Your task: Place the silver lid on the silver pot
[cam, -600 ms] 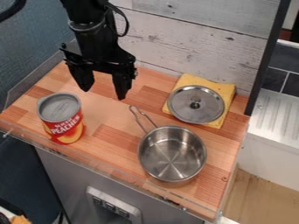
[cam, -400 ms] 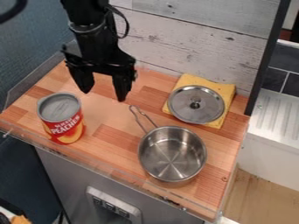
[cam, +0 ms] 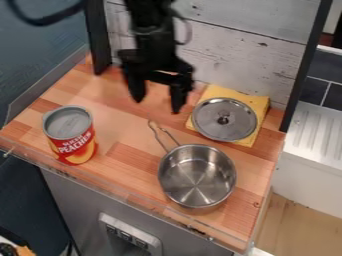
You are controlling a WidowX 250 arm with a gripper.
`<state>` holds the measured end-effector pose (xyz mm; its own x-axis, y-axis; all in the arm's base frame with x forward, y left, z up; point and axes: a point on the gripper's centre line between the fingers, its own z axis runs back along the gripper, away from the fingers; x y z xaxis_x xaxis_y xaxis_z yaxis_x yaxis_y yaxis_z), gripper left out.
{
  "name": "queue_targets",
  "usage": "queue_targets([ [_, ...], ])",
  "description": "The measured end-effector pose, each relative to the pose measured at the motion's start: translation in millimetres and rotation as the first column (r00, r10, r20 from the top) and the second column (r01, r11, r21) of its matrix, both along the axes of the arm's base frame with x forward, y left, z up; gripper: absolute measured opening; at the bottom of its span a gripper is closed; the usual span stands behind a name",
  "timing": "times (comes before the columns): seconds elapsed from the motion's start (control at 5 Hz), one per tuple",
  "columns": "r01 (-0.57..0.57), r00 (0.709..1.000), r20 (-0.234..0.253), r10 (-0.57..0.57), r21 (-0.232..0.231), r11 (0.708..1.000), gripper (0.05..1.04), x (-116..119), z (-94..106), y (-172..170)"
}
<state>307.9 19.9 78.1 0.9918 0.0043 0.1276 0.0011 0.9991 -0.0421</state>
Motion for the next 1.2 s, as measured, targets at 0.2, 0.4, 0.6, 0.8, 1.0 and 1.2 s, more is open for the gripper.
queue_targets([
  [0.2, 0.067, 0.998, 0.011, -0.067, 0.000, 0.998, 0.999, 31.7, -14.3, -21.6],
  [0.4, 0.096, 0.995, 0.041, -0.095, -0.029, 0.995, 0.999, 53.0, -25.8, -34.7],
  [0.6, 0.109, 0.993, 0.056, -0.109, -0.006, 0.994, 0.999, 66.4, -35.6, -47.6],
  [0.8, 0.116, 0.992, 0.051, -0.116, 0.014, 0.993, 0.999, 75.1, -45.3, -60.3],
  [1.0, 0.107, 0.993, 0.038, -0.108, 0.026, 0.994, 0.999, 84.1, -57.8, -63.7],
  [1.2, 0.097, 0.995, 0.013, -0.098, 0.049, 0.994, 0.977, 88.2, -68.6, -65.5],
])
